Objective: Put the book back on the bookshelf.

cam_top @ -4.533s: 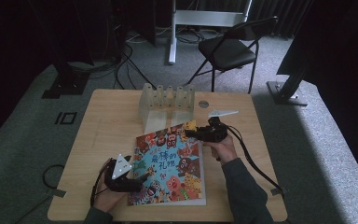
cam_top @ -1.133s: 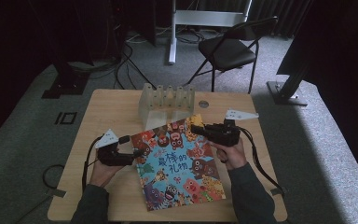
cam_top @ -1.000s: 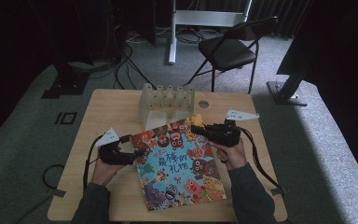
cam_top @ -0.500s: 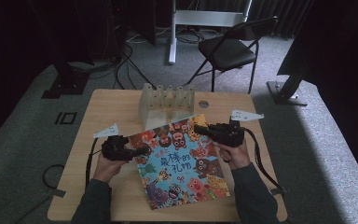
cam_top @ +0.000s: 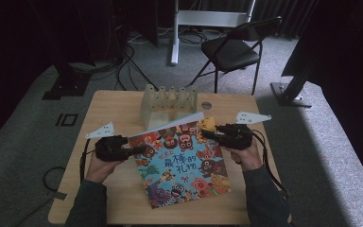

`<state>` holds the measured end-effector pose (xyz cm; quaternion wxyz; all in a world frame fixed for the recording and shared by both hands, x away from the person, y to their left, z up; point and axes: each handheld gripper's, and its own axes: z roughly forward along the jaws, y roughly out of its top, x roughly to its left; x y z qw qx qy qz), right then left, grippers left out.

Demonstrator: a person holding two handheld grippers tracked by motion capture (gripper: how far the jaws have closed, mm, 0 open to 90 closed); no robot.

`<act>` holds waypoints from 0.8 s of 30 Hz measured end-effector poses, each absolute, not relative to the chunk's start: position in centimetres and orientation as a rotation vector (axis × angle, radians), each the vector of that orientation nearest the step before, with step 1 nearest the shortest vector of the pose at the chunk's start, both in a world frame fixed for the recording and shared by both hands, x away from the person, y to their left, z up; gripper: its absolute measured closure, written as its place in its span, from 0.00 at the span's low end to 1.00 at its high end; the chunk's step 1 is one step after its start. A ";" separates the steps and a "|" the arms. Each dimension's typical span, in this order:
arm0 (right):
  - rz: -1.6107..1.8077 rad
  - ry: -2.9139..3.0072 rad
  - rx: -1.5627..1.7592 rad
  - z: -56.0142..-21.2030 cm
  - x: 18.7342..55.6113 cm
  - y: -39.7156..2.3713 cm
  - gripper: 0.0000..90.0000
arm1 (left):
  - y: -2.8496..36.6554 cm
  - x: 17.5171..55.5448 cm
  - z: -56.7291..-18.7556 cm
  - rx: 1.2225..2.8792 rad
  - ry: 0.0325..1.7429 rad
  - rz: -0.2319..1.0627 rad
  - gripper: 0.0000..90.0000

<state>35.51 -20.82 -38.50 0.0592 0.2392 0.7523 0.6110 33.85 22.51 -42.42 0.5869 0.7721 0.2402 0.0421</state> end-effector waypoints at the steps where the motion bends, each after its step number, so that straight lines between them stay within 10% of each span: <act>1: 1.851 2.277 0.722 -38.5 35.5 -20.9 0.73 | 22.5 33.7 -42.0 1.805 0.548 0.113 0.63; 14: 1.822 2.217 0.715 -39.6 35.2 -22.0 0.68 | 21.5 32.0 -37.9 1.827 0.419 0.338 0.79; 24: 1.767 2.203 0.719 -39.6 34.9 -22.0 0.62 | 21.6 31.4 -38.6 1.762 0.399 0.318 0.72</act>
